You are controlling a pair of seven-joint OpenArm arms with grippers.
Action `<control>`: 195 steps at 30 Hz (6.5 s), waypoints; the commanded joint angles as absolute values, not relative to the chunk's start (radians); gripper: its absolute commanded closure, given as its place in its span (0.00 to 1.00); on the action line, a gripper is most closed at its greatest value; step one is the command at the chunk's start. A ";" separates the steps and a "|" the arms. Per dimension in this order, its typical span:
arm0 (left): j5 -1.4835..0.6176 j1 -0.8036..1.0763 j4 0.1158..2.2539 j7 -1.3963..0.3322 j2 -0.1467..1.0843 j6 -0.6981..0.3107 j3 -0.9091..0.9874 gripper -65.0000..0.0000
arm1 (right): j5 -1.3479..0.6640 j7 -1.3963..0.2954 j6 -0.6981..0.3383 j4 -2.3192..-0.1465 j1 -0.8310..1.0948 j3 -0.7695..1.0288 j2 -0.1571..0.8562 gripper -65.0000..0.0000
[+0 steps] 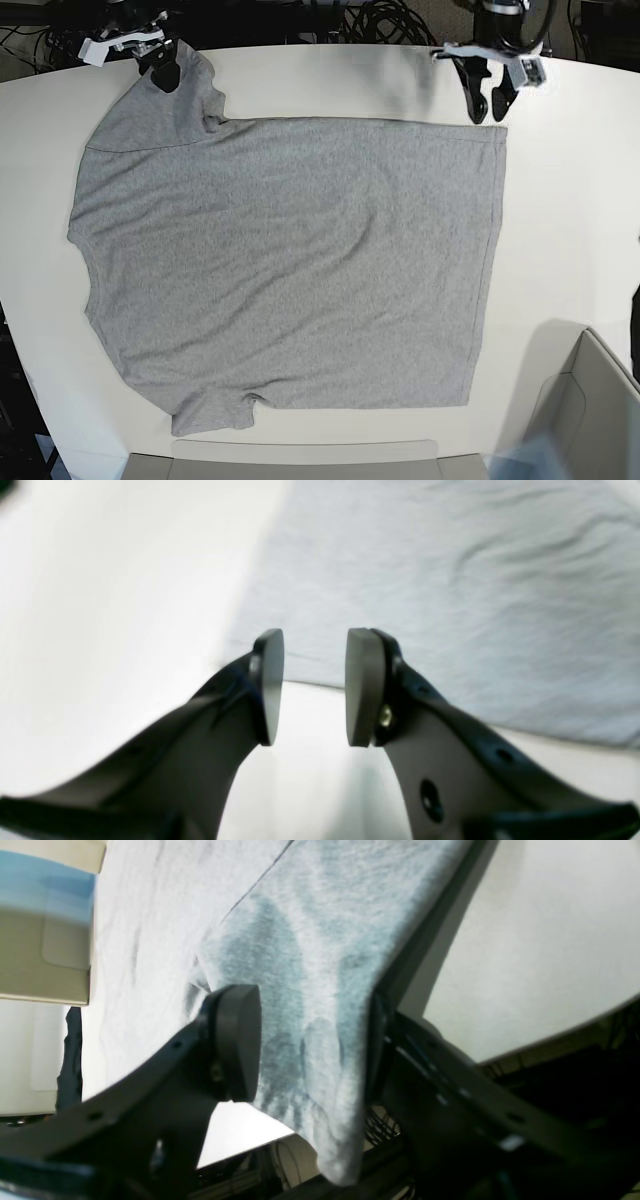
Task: Fold the T-shirt properly
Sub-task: 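Close both grippers on the shirt's shoulder corners, then lift the shoulder corners with both grippers and pull toward the hem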
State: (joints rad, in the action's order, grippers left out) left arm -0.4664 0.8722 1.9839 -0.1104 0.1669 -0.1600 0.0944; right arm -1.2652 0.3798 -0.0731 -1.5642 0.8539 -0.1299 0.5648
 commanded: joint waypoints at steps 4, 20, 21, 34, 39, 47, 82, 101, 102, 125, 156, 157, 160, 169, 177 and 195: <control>-0.622 0.809 1.998 -0.294 0.173 -0.226 0.213 0.66 | -1.282 0.315 -0.008 -1.549 0.874 -0.137 0.573 0.55; -0.745 0.513 1.771 -0.727 0.171 -0.262 0.409 0.66 | -1.282 0.315 -0.008 -1.535 0.872 -0.137 0.576 0.55; -0.745 0.507 1.756 -0.728 0.171 -0.263 0.407 0.66 | -1.282 0.315 -0.008 -1.535 0.872 -0.137 0.576 0.55; -0.742 0.433 1.609 -0.731 0.174 -0.344 0.400 0.66 | -1.280 0.315 -0.008 -1.537 0.872 -0.137 0.578 0.55; -0.740 0.433 1.598 -0.733 0.174 -0.372 0.400 0.66 | -1.279 0.315 -0.008 -1.538 0.872 -0.139 0.578 0.55; -0.740 0.394 1.506 -0.733 0.174 -0.374 0.398 0.92 | -1.277 0.311 -0.008 -1.538 0.872 -0.139 0.579 0.77; -0.745 0.378 1.465 -0.860 0.223 -0.469 0.461 0.76 | -1.277 0.182 -0.008 -1.535 0.835 -0.131 0.599 1.00; -0.739 0.326 1.354 -0.857 0.277 -0.512 0.285 0.60 | -1.277 0.182 -0.008 -1.535 0.835 -0.130 0.599 1.00; -0.739 0.326 1.354 -0.857 0.277 -0.512 0.285 0.62 | -1.277 0.182 -0.008 -1.535 0.835 -0.130 0.599 1.00; -0.676 0.421 1.389 -0.763 0.237 -0.510 0.555 1.00 | -1.276 0.188 -0.008 -1.540 0.835 -0.130 0.608 1.00; -0.673 0.532 1.465 -0.743 0.226 -0.510 0.567 1.00 | -1.049 0.263 -0.008 -1.659 0.940 0.053 0.510 1.00; -0.673 0.532 1.478 -0.743 0.226 -0.510 0.568 1.00 | -1.049 0.263 -0.008 -1.667 0.938 0.064 0.512 1.00; -0.673 0.538 1.573 -0.754 0.225 -0.503 0.572 1.00 | -1.015 0.260 -0.008 -1.710 0.923 0.091 0.512 1.00; -0.673 0.530 1.713 -0.759 0.223 -0.355 0.561 1.00 | -0.931 0.151 0.002 -1.793 0.839 0.120 0.506 1.00; -0.673 0.418 1.759 -0.895 0.232 -0.294 0.570 1.00 | -0.931 -0.028 0.002 -1.819 0.716 0.200 0.503 1.00; -0.671 0.067 1.751 -1.119 0.260 -0.147 0.559 1.00 | -0.711 -0.437 -0.001 -1.813 0.332 0.255 0.403 1.00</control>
State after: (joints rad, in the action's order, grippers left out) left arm -0.6655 0.0780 1.7374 -1.1332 0.2451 -0.1421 0.5564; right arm -0.7033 -0.4614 -0.0006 -1.7969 0.3454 0.2462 0.3893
